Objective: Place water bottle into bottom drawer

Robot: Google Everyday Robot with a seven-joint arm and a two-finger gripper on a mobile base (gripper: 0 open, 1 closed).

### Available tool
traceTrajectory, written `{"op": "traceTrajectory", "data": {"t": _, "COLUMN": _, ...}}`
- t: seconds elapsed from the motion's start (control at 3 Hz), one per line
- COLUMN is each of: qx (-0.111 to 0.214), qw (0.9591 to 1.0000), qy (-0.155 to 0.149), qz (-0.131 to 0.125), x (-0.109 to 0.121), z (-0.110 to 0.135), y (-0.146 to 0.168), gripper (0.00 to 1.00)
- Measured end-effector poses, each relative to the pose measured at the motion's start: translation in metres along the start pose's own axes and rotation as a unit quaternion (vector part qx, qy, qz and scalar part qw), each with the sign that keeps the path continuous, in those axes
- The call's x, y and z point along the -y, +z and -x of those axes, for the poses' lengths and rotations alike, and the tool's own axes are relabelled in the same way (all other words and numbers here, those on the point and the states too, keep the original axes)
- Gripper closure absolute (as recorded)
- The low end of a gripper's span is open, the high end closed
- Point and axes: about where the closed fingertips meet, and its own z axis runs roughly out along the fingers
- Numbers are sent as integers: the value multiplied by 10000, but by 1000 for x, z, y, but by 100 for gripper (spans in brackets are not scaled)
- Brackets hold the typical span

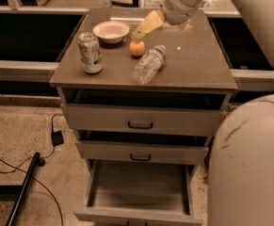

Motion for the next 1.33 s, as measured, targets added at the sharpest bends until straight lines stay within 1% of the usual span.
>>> {"op": "traceTrajectory", "data": {"t": 0.33, "qx": -316, "qw": 9984, "qy": 417, "qz": -194, "x": -2, "z": -1, "y": 39, "gripper": 0}}
{"op": "traceTrajectory", "data": {"t": 0.67, "qx": -602, "qw": 9950, "qy": 664, "qz": -443, "x": 1, "z": -8, "y": 70, "gripper": 17}}
{"op": "traceTrajectory", "data": {"t": 1.0, "qx": -801, "qw": 9913, "qy": 807, "qz": -657, "x": 8, "z": -17, "y": 89, "gripper": 40}}
{"op": "traceTrajectory", "data": {"t": 1.33, "qx": -861, "qw": 9915, "qy": 669, "qz": -703, "x": 7, "z": -18, "y": 96, "gripper": 63}}
